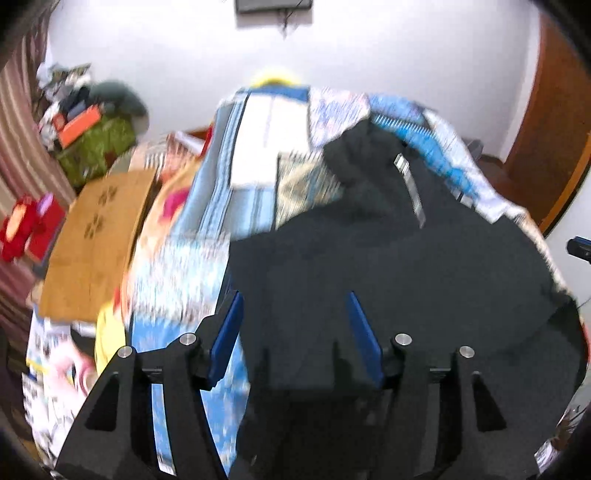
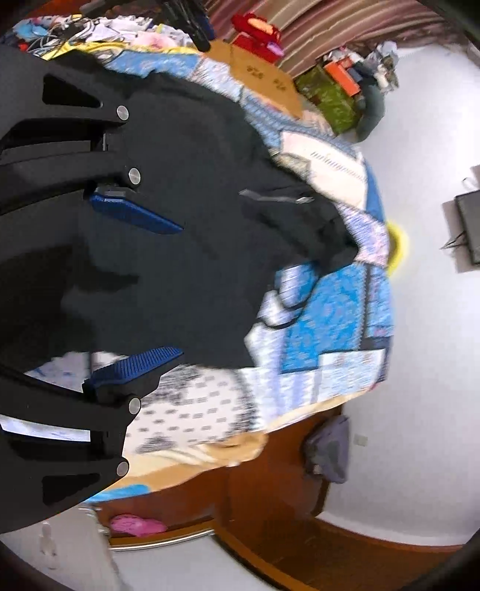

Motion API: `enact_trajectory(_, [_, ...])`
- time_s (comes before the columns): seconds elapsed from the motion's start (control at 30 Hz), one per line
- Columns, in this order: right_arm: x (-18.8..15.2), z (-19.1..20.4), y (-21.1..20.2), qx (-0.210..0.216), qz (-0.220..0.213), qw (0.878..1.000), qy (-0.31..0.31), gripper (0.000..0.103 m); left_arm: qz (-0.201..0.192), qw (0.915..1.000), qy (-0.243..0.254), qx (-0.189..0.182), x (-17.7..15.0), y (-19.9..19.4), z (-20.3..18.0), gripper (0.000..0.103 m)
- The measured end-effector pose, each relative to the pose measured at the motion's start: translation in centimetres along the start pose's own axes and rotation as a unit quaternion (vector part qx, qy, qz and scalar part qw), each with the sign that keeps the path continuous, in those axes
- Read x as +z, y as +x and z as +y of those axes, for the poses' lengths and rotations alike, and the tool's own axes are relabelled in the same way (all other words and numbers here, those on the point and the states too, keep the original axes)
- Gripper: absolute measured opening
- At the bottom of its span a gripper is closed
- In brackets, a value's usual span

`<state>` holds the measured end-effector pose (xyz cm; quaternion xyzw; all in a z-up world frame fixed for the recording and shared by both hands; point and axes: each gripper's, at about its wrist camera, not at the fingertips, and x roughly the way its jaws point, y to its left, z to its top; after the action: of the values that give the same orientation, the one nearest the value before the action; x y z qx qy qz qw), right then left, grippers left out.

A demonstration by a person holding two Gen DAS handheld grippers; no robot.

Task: Fold large clothes
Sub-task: 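Grasp the hood with the right gripper while the left gripper grasps the hood too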

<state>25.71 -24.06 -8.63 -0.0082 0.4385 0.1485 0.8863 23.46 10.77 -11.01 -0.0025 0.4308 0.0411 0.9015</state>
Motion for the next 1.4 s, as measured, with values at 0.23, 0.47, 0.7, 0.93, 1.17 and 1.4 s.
enact_trajectory(0.23, [5.4,1.7,0.1,0.027,-0.052,0.998,-0.01,0.06,-0.047,0.9979,0.024,-0.037,8.1,0.8,-3.2,0.066])
enact_trajectory(0.47, [11.3,2.4,4.9,0.039,-0.053,0.998,-0.008,0.06,-0.049,0.9961,0.05,-0.054,14.1,5.7,-5.7,0.066])
enact_trajectory(0.7, [16.0,1.9,13.2,0.059,0.003,0.998,0.029,0.06,-0.022,0.9965,0.025,-0.076,18.5,13.5,-6.4,0.066])
enact_trajectory(0.93, [18.1,1.9,21.6,0.073,0.054,0.993,0.08,0.06,0.03,0.9944,-0.01,-0.101,19.7,22.2,-6.7,0.066])
enact_trajectory(1.17, [18.2,2.1,28.0,0.046,0.091,0.987,0.122,0.055,0.091,0.9826,-0.074,-0.143,18.8,29.0,-6.4,0.054])
enact_trajectory(1.4, [17.7,3.3,27.1,0.012,0.077,0.993,0.085,0.016,0.099,0.9843,-0.075,-0.126,18.2,30.2,-7.1,0.01])
